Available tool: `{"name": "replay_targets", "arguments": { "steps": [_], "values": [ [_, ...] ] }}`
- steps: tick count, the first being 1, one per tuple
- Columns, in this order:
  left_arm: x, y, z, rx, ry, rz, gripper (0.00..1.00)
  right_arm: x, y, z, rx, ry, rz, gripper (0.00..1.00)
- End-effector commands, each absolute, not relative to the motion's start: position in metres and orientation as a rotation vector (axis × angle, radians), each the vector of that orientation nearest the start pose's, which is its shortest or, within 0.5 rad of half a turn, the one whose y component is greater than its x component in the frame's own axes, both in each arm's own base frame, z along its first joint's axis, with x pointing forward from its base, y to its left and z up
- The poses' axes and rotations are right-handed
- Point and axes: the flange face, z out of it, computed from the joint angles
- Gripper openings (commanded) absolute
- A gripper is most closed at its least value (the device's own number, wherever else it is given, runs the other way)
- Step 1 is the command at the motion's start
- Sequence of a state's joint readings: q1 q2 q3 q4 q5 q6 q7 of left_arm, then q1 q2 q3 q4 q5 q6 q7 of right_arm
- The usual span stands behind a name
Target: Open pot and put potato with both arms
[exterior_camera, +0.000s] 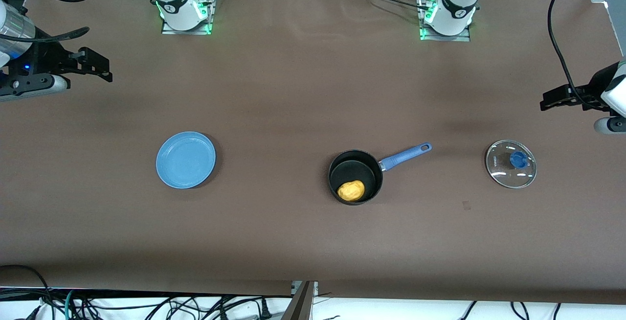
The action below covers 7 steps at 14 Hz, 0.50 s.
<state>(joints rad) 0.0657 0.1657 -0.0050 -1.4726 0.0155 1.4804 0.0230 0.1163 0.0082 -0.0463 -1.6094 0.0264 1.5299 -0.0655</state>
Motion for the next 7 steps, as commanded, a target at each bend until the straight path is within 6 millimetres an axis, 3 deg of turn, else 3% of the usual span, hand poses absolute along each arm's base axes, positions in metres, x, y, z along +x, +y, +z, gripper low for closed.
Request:
{"name": "replay_targets", "arguments": {
  "steps": [1, 7],
  "values": [
    [0.598, 0.034, 0.577, -3.111, -0.052, 0.231, 1.0, 0.555, 0.037, 0.597, -3.115, -0.146, 0.17, 1.0],
    [0.598, 0.033, 0.579, -3.113, -0.05, 0.226, 1.0, 0.558, 0.037, 0.61, -3.174, -0.152, 0.113, 1.0]
  ]
}}
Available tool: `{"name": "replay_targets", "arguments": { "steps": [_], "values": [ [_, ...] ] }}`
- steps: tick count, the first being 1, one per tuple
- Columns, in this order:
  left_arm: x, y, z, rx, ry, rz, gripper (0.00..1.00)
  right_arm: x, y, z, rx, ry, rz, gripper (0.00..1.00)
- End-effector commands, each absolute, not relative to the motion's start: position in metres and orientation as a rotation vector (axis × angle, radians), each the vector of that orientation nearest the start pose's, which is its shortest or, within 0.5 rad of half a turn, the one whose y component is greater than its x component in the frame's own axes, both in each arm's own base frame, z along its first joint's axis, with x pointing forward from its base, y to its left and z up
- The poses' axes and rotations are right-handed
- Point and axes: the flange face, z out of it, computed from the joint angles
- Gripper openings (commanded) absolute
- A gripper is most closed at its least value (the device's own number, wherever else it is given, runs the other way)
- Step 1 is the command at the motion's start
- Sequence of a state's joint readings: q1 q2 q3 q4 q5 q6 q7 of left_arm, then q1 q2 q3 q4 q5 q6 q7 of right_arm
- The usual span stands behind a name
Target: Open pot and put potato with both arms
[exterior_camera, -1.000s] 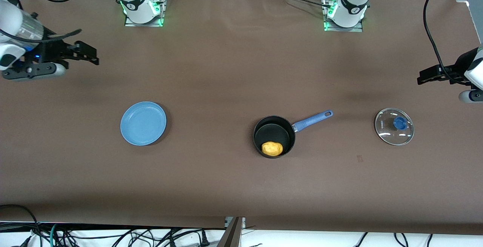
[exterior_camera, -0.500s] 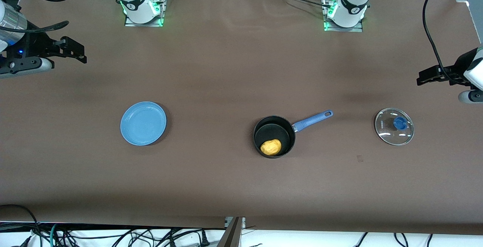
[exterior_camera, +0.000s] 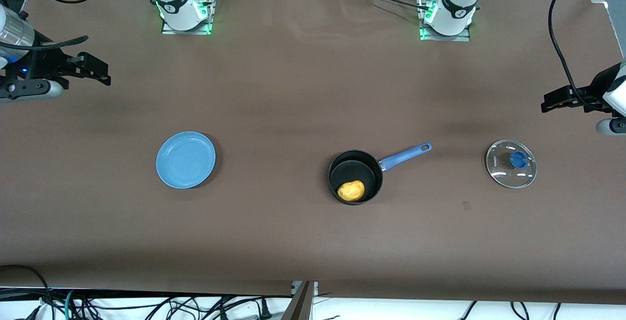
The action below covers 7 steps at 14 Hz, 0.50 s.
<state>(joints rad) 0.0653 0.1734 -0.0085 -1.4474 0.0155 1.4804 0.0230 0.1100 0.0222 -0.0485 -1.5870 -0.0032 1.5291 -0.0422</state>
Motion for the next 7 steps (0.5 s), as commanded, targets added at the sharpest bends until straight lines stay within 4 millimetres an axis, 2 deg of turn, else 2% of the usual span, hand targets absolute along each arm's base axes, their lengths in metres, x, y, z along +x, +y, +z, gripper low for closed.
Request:
{"name": "replay_targets", "arguments": {
  "steps": [1, 3, 7],
  "values": [
    [0.598, 0.0333, 0.5793, -3.113, -0.05, 0.226, 1.0, 0.5603, 0.039, 0.6058, -3.178, -0.172, 0.116, 1.0],
    [0.598, 0.0335, 0.5793, -3.111, -0.05, 0.226, 1.0, 0.5607, 0.0486, 0.6049, -3.183, -0.192, 0.115, 1.0],
    [0.598, 0.0333, 0.5793, -3.113, -0.05, 0.226, 1.0, 0.561, 0.0457, 0.6056, -3.181, -0.177, 0.113, 1.0]
  ]
}}
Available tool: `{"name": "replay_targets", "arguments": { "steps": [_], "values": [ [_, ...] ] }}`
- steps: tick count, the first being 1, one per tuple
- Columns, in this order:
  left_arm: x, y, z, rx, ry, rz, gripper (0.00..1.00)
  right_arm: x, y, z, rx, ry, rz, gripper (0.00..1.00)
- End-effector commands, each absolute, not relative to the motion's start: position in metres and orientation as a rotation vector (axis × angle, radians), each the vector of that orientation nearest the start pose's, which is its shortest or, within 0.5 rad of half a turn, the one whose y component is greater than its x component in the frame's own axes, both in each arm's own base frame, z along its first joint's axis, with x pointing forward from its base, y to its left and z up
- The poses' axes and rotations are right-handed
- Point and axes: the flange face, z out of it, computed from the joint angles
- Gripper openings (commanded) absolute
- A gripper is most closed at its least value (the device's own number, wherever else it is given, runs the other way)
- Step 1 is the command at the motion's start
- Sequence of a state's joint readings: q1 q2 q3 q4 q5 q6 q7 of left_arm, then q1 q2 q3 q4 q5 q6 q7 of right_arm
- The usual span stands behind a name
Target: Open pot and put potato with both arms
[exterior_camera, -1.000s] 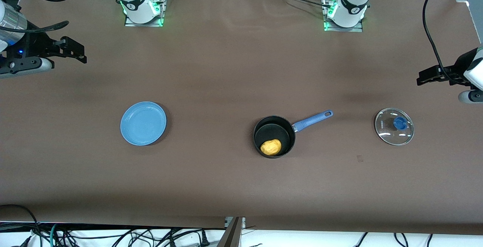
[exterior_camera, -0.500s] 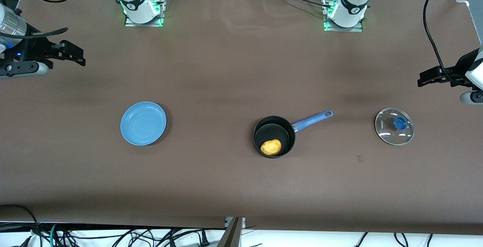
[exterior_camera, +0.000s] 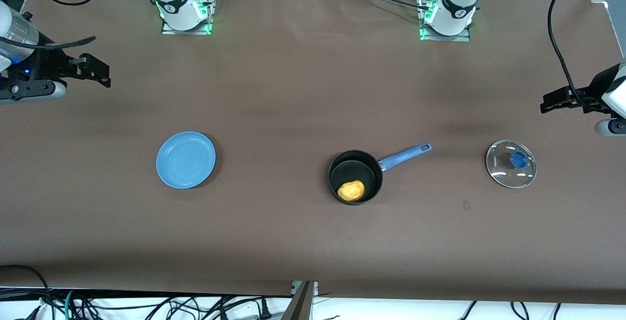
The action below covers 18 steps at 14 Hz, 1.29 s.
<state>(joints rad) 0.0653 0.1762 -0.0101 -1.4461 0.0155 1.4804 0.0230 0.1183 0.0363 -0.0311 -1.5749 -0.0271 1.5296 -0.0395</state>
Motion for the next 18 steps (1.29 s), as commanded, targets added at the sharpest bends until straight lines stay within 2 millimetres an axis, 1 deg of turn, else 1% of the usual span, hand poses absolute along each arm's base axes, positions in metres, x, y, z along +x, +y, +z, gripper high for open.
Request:
{"name": "replay_targets", "arguments": {
  "steps": [1, 6, 10, 18],
  "values": [
    [0.598, 0.0333, 0.5793, -3.113, -0.05, 0.226, 1.0, 0.5628, 0.0441, 0.6033, -3.174, -0.168, 0.113, 1.0],
    [0.598, 0.0335, 0.5793, -3.111, -0.05, 0.226, 1.0, 0.5642, 0.0476, 0.5998, -3.168, -0.175, 0.122, 1.0],
    [0.598, 0.0335, 0.5793, -3.111, -0.05, 0.226, 1.0, 0.5647, 0.0441, 0.5999, -3.153, -0.157, 0.12, 1.0],
    [0.598, 0.0333, 0.5793, -3.113, -0.05, 0.226, 1.0, 0.5651, 0.048, 0.6004, -3.15, -0.167, 0.111, 1.0]
  ]
}}
